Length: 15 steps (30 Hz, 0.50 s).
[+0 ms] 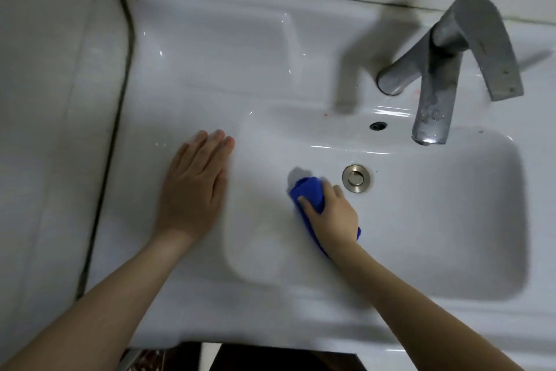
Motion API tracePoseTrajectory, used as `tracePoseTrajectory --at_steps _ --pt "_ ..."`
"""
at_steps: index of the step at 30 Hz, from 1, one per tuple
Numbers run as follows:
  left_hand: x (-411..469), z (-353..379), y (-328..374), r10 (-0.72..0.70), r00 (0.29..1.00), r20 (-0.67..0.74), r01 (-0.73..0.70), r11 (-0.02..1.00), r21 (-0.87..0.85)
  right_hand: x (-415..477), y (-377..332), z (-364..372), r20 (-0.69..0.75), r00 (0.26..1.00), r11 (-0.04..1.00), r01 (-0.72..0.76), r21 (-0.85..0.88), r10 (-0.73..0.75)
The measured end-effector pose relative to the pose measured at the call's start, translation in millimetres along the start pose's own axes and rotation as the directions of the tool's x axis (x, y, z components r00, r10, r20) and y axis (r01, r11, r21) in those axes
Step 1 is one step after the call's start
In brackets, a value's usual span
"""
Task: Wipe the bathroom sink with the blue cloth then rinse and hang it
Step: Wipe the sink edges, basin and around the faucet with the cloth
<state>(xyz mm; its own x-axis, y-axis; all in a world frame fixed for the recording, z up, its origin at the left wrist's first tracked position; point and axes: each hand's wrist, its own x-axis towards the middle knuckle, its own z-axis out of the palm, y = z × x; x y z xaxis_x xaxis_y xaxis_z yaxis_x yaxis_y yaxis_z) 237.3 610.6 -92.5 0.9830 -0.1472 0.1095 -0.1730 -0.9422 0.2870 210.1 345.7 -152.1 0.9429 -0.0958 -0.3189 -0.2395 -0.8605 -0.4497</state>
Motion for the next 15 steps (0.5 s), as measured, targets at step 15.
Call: tracePoseTrajectory --at_steps 15 --pt "1.1 -7.1 8.4 -0.041 0.999 0.023 0.041 0.999 -0.015 -2.8 -17.6 12.9 0.047 0.991 0.992 0.124 0.019 -0.125"
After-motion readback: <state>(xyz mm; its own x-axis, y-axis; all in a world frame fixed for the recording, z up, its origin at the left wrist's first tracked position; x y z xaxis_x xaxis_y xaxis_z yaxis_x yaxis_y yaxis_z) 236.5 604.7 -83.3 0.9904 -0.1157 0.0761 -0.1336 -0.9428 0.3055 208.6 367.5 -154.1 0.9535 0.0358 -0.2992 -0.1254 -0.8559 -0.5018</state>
